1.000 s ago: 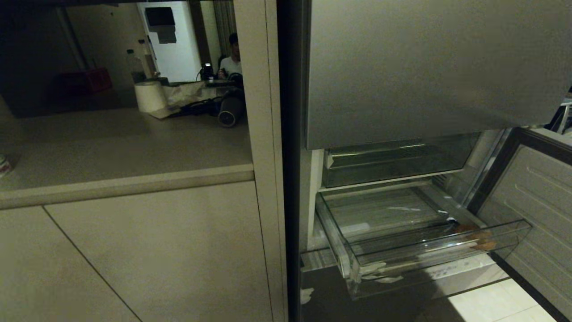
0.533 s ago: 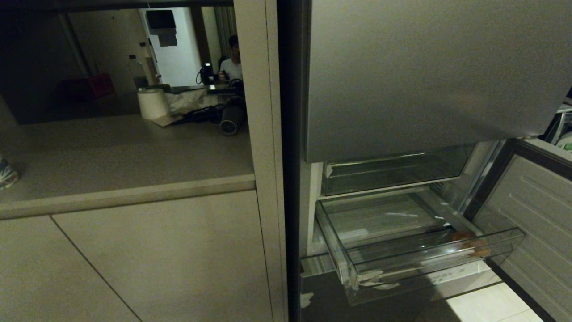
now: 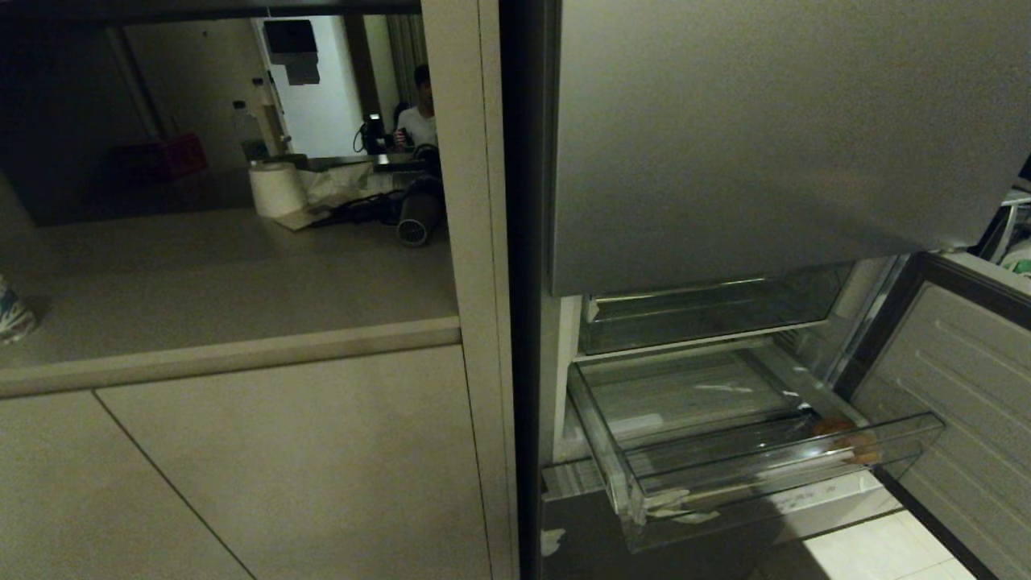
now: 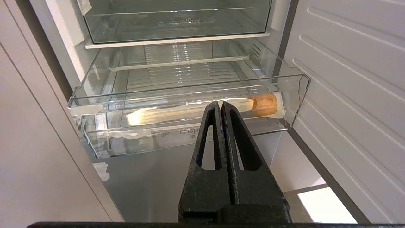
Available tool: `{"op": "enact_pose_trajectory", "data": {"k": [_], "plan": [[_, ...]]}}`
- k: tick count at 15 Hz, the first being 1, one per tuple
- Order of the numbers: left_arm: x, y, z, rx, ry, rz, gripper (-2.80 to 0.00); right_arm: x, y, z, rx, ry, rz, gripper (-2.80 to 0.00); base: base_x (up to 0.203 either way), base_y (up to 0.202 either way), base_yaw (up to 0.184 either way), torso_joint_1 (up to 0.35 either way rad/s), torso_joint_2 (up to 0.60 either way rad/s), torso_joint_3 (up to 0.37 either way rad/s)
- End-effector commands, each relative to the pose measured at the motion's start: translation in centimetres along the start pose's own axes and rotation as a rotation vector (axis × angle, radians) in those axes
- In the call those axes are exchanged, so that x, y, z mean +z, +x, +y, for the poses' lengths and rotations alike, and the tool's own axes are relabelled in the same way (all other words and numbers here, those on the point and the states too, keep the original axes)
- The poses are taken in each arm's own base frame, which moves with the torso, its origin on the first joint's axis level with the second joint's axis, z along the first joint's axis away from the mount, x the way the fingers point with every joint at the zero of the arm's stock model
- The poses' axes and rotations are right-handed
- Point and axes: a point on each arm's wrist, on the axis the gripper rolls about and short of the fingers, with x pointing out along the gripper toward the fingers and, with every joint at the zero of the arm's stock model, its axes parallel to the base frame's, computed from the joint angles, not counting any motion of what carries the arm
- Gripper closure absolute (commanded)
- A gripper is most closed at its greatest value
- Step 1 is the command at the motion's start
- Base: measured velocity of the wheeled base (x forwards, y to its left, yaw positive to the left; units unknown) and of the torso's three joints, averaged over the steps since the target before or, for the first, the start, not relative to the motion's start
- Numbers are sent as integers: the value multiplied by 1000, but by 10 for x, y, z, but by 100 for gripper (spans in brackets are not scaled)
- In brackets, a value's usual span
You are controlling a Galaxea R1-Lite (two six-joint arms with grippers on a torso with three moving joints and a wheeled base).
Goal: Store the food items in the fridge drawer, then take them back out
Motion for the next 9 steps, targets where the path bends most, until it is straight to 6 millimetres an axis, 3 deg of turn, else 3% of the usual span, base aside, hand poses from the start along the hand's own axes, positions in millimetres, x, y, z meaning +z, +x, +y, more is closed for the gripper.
{"op": "enact_pose_trajectory", "data": {"k": [1,5,9], "plan": [[0,0,0,0,0,0,0,-9,2,0,-1,0,29,0,0,0,0,0,0,0],[0,0,0,0,0,0,0,-9,2,0,-1,0,29,0,25,0,0,-2,1,1],[0,0,0,0,0,0,0,-9,2,0,-1,0,29,0,191,0,-1,13,0,1]]}}
